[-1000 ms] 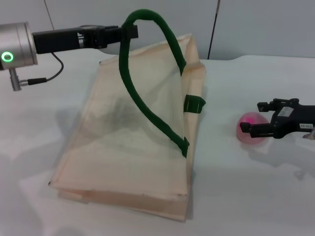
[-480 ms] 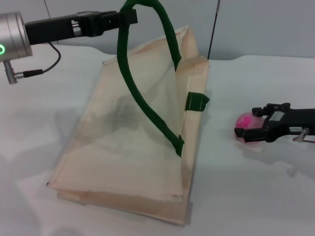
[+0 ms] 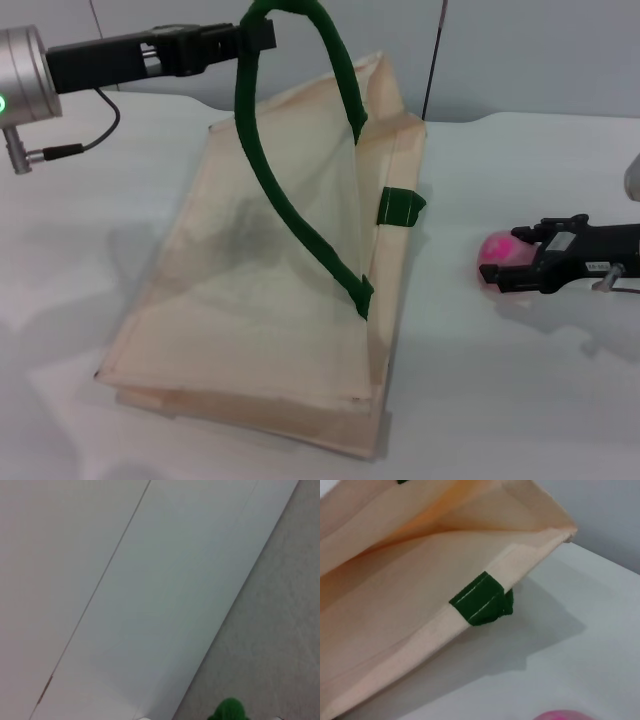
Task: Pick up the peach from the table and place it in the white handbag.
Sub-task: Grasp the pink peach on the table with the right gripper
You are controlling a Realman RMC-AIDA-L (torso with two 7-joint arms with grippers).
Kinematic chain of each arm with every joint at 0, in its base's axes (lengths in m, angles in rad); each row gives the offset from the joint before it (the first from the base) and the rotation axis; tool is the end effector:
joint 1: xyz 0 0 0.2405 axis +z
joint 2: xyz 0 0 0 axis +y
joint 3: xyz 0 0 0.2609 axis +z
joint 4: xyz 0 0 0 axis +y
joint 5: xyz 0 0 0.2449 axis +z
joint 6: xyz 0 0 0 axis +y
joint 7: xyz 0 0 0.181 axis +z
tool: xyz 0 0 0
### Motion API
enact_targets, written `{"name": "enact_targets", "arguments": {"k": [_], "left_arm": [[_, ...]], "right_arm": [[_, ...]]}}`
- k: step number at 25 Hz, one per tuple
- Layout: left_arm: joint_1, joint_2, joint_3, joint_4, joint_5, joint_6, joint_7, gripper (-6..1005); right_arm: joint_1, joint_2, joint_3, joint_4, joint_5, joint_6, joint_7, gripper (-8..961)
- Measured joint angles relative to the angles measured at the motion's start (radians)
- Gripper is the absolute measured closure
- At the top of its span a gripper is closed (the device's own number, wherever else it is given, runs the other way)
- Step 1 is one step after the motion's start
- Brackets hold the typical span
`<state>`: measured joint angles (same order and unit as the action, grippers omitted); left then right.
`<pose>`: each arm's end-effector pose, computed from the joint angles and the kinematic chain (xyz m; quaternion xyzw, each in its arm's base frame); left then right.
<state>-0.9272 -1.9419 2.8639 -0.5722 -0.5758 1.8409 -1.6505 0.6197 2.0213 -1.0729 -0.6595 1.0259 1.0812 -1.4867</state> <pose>-0.2081 0.4373 0.0667 -0.8652 -0.3040 -0.3858 0.1010 0.2924 0.4364 -0.0580 -0.9479 0.2401 0.0219 0.2082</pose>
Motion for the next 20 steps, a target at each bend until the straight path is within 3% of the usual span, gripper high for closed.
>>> {"name": "enact_targets", "arguments": {"k": [3,7,20], "left_arm": [[0.001,0.0,0.0,0.0,0.0,0.0,0.0,883],[0.001,0.001,0.0,0.0,-0.001,0.0,0.0,883],[0.003,0.002,0.0,0.0,-0.001,-0.002,0.0,882]], "right_arm": [[0.0,0.0,-0.01,-0.001,-0.001,0.0,0.0,63],[0.0,0.0,-0.012,-0.002,-0.006,0.0,0.0,172],[0.001,0.001,-0.008,-0.007,-0.011,0.0,0.009,293]]}}
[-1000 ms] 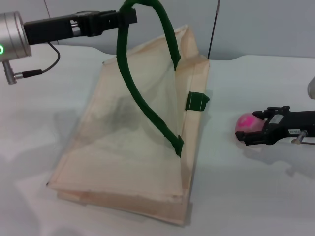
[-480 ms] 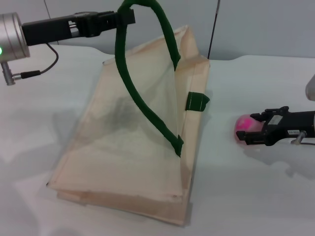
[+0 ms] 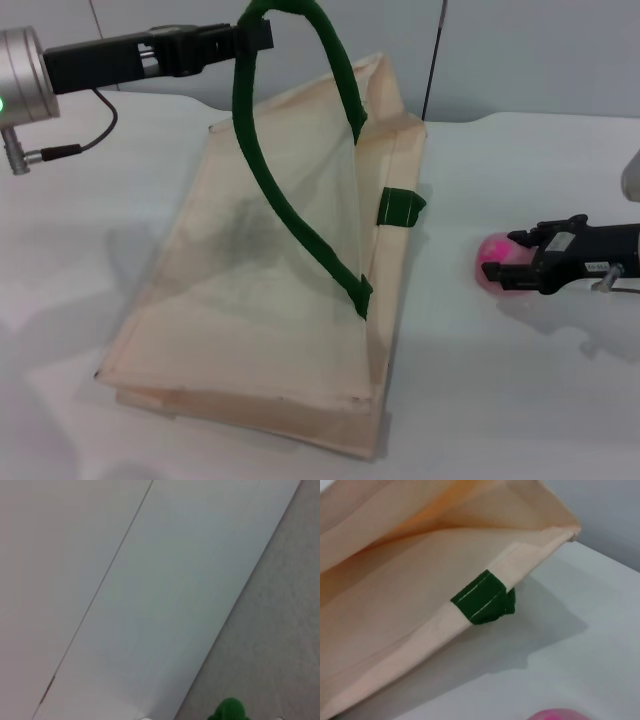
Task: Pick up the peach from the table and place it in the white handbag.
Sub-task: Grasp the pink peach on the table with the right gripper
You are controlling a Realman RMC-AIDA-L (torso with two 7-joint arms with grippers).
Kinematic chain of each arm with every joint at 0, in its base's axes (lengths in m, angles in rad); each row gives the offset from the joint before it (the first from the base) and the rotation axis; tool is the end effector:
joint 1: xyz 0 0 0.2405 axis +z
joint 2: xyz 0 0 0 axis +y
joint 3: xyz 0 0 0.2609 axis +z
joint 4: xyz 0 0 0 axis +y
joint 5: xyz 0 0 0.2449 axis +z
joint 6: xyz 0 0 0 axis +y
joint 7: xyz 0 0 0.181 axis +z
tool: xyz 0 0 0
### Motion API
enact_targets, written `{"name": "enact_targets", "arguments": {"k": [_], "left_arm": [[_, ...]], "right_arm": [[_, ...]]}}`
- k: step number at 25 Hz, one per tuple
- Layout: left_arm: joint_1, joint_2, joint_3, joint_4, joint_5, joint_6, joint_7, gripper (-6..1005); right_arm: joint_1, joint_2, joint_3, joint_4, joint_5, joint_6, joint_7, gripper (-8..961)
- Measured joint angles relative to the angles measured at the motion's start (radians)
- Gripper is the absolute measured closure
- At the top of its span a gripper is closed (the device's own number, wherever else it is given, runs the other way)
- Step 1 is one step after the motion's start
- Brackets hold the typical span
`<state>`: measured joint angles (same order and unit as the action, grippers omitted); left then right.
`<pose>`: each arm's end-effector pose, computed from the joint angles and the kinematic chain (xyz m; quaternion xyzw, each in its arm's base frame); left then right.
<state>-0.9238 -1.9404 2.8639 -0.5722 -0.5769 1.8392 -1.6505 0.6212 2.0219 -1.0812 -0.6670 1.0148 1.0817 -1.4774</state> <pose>-0.2099 0.4371 0.0675 -0.8645 -0.3053 -0.3857 0.1032 0.2914 0.4367 -0.0584 -0.9491 0.2373 0.0162 0.2067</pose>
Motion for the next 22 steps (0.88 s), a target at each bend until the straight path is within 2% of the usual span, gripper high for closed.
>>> {"name": "enact_targets", "arguments": {"k": [19,22], "left_arm": [[0.012,0.0,0.0,0.0,-0.022,0.0,0.0,881],[0.013,0.0,0.0,0.0,-0.022,0.001,0.0,879]], "right_arm": [[-0.009,0.0,0.011,-0.024,0.011,0.001,0.002,412],[-0.009,0.0,0.011,-0.025,0.011,0.0,0.002,471]]}}
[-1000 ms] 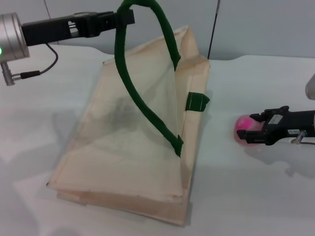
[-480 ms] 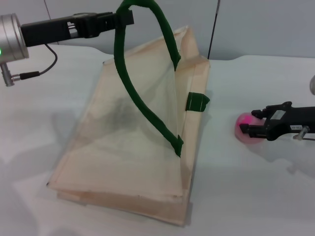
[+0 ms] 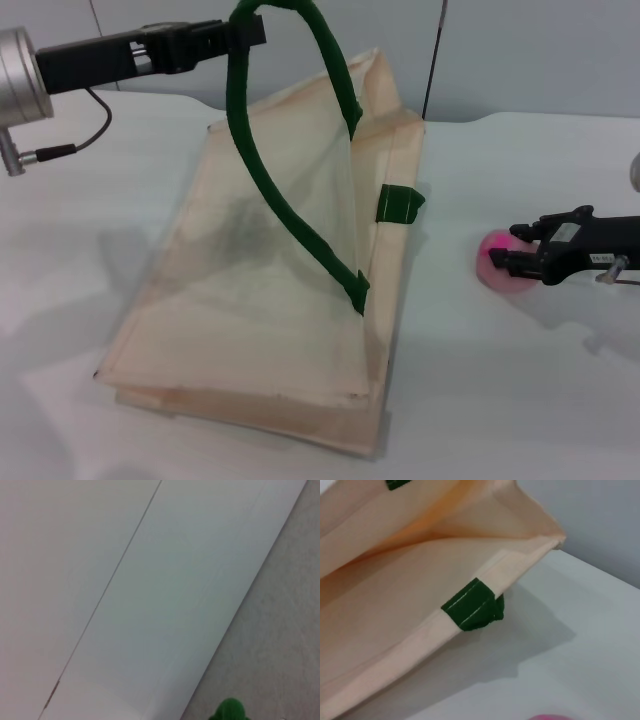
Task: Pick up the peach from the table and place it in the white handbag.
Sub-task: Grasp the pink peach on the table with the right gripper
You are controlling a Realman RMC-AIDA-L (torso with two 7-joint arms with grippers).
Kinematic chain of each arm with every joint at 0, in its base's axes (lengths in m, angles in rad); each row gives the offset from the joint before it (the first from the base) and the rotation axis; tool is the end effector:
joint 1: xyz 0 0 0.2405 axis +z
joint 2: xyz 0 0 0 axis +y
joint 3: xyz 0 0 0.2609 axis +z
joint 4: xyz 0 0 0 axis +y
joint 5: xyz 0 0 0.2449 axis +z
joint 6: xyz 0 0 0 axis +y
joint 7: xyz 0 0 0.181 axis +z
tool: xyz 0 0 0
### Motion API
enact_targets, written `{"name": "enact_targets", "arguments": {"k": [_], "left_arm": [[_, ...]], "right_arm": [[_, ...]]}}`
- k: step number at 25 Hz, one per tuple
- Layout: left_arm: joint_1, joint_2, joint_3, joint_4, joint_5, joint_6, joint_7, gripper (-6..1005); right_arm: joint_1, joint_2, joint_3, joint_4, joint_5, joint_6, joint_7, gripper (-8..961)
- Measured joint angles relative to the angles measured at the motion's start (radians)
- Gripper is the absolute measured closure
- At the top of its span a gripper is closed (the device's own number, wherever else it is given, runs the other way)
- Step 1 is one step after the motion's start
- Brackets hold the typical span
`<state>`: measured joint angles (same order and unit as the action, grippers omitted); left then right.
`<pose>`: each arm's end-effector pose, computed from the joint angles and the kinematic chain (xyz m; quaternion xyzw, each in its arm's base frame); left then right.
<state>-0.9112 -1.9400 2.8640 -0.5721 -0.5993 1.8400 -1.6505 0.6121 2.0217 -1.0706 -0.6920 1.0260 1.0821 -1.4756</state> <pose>-0.2131 0.4358 0.0706 -0.8595 -0.3064 -0.3943 0.1092 0.2889 0.4402 -0.0515 -0.9466 0.2366 0.0256 0.2177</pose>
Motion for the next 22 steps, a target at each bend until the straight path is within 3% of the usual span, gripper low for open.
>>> {"name": "enact_targets", "arguments": {"k": [10,22], "left_arm": [[0.0,0.001,0.0,0.0,-0.001,0.001,0.0,874],[0.0,0.001,0.0,0.0,-0.001,0.001,0.0,867]], "right_arm": [[-0.002,0.0,0.0,-0.009,0.0,0.008,0.0,551],[-0.002,0.0,0.0,-0.01,-0.001,0.007,0.0,580]]}}
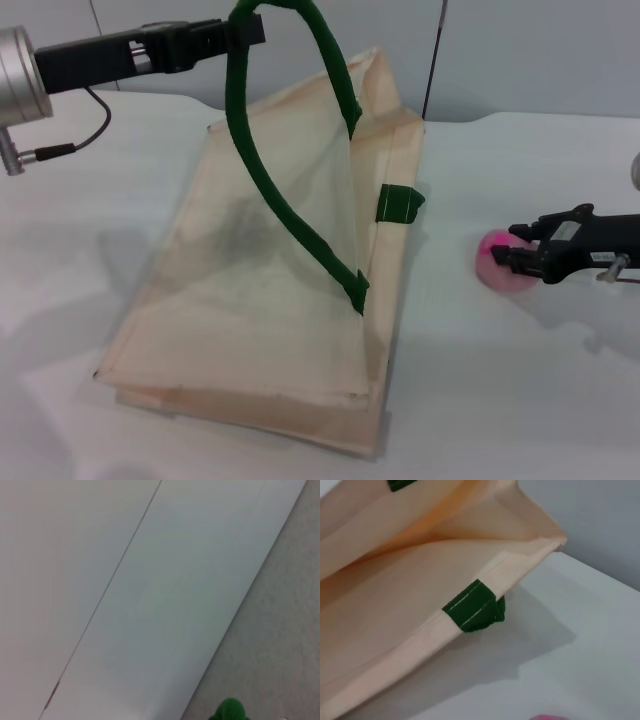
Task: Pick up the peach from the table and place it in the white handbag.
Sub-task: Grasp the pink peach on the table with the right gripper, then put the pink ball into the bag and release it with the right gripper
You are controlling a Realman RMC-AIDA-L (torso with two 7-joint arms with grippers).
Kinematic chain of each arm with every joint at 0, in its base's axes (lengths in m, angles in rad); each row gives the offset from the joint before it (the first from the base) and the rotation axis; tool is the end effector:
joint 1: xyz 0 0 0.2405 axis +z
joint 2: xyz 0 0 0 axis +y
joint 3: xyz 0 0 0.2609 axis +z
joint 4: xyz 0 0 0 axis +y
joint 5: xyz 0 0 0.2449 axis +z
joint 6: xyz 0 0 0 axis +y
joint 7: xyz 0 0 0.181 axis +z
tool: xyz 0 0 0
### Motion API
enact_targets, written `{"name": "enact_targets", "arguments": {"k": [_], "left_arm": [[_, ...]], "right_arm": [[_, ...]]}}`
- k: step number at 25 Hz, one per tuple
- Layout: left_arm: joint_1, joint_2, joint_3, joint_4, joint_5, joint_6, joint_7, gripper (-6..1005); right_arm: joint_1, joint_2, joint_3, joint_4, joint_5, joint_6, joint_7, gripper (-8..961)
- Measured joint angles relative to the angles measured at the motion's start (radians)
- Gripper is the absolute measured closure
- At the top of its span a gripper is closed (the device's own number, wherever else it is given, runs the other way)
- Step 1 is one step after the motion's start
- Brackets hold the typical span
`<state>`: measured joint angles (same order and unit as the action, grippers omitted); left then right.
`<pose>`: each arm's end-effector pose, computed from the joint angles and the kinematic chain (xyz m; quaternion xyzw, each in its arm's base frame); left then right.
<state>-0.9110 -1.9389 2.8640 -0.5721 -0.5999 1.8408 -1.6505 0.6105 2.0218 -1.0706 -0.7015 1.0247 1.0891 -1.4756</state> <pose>-0.2132 0.4359 0.0712 -0.8595 -0.3061 -0.3945 0.1094 0.2873 0.4403 -0.0503 -0.9475 0.2334 0.0260 0.2169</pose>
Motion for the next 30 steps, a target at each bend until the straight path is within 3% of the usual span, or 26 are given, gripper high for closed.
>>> {"name": "enact_targets", "arguments": {"k": [12,21,30], "left_arm": [[0.001,0.001,0.0,0.0,0.0,0.0,0.0,861],[-0.008,0.002,0.0,0.003,0.0,-0.002,0.0,856],[-0.031,0.001,0.0,0.008,0.0,-0.008,-0.004,851]], "right_arm": [[-0.01,0.0,0.042,-0.064,0.044,0.018,-0.004,639],[0.008,0.001,0.021,-0.118,0.157,0.147,-0.052,700],[0.073,0.002,-0.151,-0.119,0.259,0.174,-0.071,730]]}}
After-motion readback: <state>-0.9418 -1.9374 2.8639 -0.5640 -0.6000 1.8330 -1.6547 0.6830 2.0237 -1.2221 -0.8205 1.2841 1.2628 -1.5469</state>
